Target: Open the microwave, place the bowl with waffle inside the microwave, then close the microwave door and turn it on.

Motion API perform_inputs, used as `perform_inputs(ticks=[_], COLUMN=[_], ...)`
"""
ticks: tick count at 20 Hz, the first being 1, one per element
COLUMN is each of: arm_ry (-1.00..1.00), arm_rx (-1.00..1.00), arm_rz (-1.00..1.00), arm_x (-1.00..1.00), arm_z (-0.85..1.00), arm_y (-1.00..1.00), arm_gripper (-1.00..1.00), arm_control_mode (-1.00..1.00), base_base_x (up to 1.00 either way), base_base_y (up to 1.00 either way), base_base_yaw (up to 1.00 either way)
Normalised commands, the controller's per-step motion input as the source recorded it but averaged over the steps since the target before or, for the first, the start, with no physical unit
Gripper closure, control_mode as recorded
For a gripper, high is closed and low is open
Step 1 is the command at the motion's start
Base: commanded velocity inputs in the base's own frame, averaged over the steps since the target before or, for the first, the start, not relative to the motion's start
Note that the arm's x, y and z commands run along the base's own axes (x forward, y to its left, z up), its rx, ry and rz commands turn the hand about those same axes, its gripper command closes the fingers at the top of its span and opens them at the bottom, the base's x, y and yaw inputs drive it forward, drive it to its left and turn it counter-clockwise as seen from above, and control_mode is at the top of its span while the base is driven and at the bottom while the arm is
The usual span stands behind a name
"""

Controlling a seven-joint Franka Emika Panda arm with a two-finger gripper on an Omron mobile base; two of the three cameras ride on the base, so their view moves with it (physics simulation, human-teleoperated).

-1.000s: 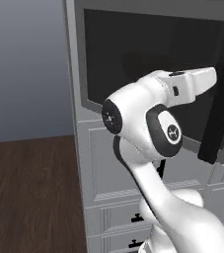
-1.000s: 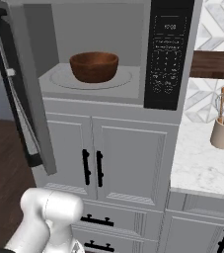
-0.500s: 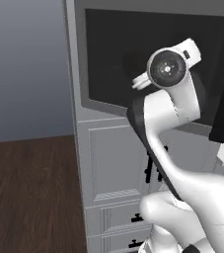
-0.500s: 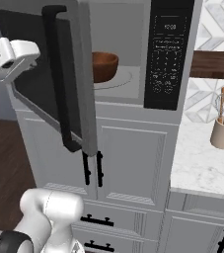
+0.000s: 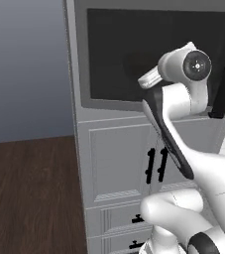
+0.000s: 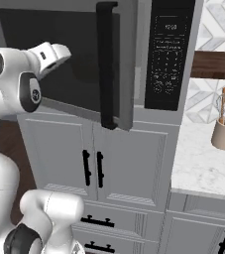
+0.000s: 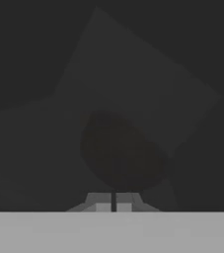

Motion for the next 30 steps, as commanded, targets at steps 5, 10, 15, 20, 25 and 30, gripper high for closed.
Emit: perform_inputs(ticks=[5,10,15,20,25,30], arm_ry=[0.01,0.01,0.00,0.01,0.11,0.11], arm_rx=[0.13,0.13,0.06,0.11,0.18,0.36], arm_rz=[0.06,0.05,0.00,0.00,0.02,0.00], arm_x=[1.00,1.00,0.86,0.01,-0.98,-0.96], arm_z=[0.00,-0.04,-0.40,-0.14,0.41,0.05], arm_y=[-0.13,-0.21,-0.18,-0.32,-0.66,-0.76], arm_gripper=[1.00,1.00,1.00,1.00,1.00,1.00], arm_control_mode=[-1.00,-1.00,-1.00,-1.00,-1.00,-1.00], base_base_x=[0.00,0.00,0.00,0.00,0.00,0.00], base_base_y=[0.00,0.00,0.00,0.00,0.00,0.00], base_base_yaw=[0.00,0.00,0.00,0.00,0.00,0.00])
